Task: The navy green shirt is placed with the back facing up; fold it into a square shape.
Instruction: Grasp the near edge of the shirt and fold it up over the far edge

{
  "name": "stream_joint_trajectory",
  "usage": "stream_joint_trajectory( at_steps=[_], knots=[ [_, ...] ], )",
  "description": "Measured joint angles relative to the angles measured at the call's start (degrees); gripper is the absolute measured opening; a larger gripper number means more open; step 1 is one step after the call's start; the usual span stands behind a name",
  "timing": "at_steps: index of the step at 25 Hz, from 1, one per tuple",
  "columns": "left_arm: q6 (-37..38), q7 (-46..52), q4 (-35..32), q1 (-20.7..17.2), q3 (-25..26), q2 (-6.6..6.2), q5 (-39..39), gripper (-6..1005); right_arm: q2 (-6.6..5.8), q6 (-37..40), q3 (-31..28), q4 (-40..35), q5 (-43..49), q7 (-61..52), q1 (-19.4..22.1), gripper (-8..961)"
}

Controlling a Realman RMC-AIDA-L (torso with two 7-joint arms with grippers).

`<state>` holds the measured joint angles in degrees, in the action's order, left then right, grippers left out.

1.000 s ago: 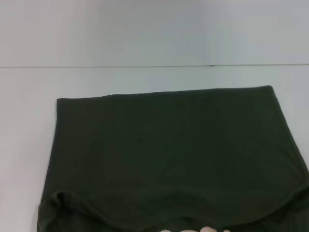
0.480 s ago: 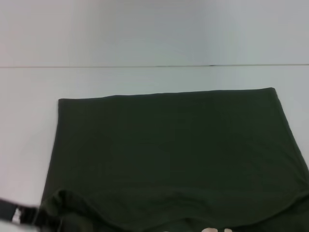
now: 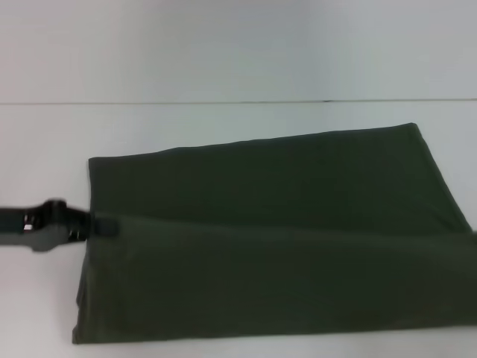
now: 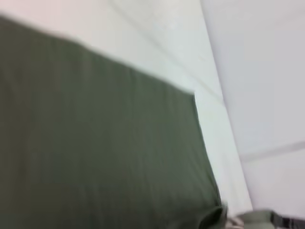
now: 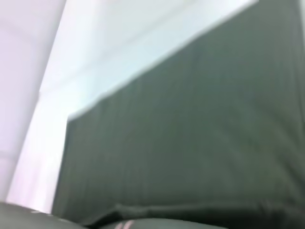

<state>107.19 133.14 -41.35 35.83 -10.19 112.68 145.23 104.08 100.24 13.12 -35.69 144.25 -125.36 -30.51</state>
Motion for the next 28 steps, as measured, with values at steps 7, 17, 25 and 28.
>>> stream_joint_trajectory(
  at_steps=[7,17,25,28],
  knots=[
    [-12.41,-0.22,3.59,0.42,-0.27,0.53,-6.03,47,0.66,-8.43,0.18,2.99,-4.65,-0.96,-4.79,37],
    [-26.11,-5.63,7.59,0.56,-0.54,2.72,-11.76,46,4.57,-25.08,0.46,4.48,-9.32,-0.16,-11.05,36],
    [-34.47,-10.34,10.16,0.79,-0.5,4.26,-14.93,46,9.5,-39.38,5.86,5.99,-16.12,3.8,-13.06,37],
    [-38.21,-12.26,11.24,0.95,-0.57,4.91,-17.3,46,11.54,-45.13,7.42,6.03,-19.5,6.78,-13.14,37]
  ],
)
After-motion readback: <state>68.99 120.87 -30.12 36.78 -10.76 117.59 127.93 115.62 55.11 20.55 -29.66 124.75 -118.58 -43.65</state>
